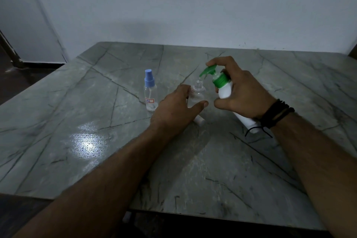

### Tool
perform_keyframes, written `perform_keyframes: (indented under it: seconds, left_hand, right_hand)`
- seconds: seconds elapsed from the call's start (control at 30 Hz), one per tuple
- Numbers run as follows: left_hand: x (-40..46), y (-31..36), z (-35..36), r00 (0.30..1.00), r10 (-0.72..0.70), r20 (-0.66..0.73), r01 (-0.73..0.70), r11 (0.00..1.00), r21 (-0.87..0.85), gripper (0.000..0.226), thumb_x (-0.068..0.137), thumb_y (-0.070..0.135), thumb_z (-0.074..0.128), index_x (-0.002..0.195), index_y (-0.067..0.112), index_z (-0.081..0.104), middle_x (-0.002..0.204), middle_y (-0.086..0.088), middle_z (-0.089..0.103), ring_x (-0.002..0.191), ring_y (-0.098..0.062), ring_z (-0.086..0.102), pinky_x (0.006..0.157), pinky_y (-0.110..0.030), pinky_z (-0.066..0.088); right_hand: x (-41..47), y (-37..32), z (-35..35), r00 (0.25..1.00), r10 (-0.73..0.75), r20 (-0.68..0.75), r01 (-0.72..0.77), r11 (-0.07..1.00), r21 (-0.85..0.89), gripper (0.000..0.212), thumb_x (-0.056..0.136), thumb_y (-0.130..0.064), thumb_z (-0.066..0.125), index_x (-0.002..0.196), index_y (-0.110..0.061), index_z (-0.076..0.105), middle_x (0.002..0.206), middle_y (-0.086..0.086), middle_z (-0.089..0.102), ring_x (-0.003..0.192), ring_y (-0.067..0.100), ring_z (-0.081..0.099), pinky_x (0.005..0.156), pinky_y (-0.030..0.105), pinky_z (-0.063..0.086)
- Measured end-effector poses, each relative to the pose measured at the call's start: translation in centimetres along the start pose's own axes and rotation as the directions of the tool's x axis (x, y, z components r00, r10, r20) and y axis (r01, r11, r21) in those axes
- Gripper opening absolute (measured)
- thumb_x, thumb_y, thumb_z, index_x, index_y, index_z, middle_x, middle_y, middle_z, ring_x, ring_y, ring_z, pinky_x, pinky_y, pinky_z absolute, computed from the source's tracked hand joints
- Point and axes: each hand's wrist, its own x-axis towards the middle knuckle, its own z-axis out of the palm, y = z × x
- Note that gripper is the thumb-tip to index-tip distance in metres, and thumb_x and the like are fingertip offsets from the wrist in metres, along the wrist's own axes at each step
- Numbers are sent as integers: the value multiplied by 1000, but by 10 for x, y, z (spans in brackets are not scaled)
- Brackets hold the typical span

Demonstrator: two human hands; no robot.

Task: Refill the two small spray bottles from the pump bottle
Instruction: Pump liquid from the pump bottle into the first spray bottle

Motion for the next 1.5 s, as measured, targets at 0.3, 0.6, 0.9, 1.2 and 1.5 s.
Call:
perform_keyframes:
  seconds: [0.3,0.6,0.9,1.2,1.5]
  left_hand:
    - [0,1,-1,1000,-9,6,9,1000,1,59,87,56,62,133,24,46,134,4,56,108,-10,52,79,-25,38]
    - [-1,3,-1,1000,-13,5,13,1000,-3,57,87,53,63,132,23,46,134,2,56,114,-14,55,82,-25,39]
    - [-1,3,-1,1000,-11,8,11,1000,1,58,87,53,62,133,22,46,134,2,56,113,-14,54,82,-25,39]
    - [0,2,0,1000,-9,13,9,1000,4,59,87,54,63,134,23,46,134,2,56,112,-13,54,80,-25,38]
    - [1,-2,2,1000,-3,1,3,1000,-8,57,86,55,63,132,25,47,132,4,58,99,-6,48,78,-25,38]
  right_hand:
    - [0,2,0,1000,-4,-4,4,1000,4,77,68,-5,77,133,-25,44,83,-1,63,67,17,63,63,38,52]
    - [2,2,2,1000,-5,12,5,1000,-1,71,67,-10,78,128,-25,45,83,1,65,68,17,64,64,41,52]
    - [0,2,0,1000,-11,3,11,1000,28,69,65,-13,75,127,-24,45,83,0,64,68,17,64,64,39,52]
    - [0,2,-1,1000,-9,-13,9,999,42,71,65,-13,75,128,-25,44,83,-4,63,68,16,63,64,38,53]
    - [-1,2,0,1000,-23,-8,24,999,30,75,65,-15,73,133,-26,44,81,-1,62,67,20,63,63,39,52]
